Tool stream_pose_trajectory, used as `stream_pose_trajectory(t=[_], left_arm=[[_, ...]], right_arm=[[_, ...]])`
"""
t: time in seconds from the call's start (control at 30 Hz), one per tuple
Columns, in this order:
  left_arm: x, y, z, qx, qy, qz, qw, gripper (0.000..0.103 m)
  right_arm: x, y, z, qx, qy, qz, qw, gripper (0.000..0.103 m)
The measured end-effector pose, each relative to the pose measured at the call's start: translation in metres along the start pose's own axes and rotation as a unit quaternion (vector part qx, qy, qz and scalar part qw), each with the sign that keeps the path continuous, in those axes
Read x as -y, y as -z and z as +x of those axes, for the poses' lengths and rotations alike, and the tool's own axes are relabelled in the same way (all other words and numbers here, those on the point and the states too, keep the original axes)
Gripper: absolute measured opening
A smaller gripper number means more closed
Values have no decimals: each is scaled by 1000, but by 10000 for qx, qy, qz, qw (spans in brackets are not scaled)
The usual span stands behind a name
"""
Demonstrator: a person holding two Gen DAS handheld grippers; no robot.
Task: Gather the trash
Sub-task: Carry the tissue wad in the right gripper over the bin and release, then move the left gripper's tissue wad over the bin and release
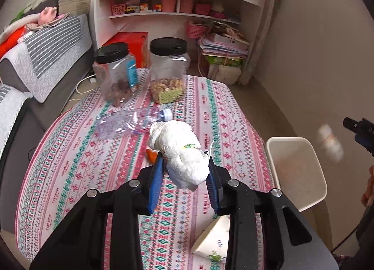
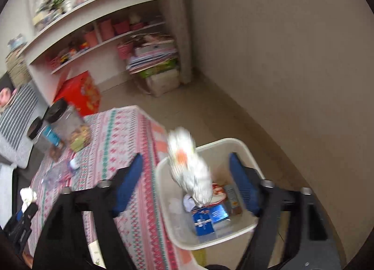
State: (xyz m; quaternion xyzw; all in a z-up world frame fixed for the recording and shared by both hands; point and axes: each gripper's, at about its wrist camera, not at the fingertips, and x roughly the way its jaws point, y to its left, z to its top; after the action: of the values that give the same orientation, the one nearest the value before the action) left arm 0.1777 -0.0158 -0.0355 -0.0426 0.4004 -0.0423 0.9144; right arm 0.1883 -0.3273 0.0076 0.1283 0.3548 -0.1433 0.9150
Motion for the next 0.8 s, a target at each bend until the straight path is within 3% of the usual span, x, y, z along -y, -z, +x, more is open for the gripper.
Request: stream_pose_trajectory(t=[0.13, 0.47, 0.67, 0.77, 0.8], left_arm=[[22, 2, 3, -39, 217, 125, 9997, 34], [92, 8, 21, -296, 533, 633, 9961, 34], [165, 6, 30, -440, 932, 1031, 9893, 34], [205, 5, 37, -574, 1291, 1223, 9824, 40], [213, 5, 38, -619, 1350, 1273, 9807, 53]], right_arm=[[28, -4, -9, 244, 227, 290, 9990, 95], [70, -14, -20, 322, 196, 746, 9965, 96], [82, -20, -28, 439, 112, 943, 9945, 96], [91, -21, -31, 469, 84, 1108, 9927, 96], [94, -20, -32, 464, 68, 1159, 9922, 96]])
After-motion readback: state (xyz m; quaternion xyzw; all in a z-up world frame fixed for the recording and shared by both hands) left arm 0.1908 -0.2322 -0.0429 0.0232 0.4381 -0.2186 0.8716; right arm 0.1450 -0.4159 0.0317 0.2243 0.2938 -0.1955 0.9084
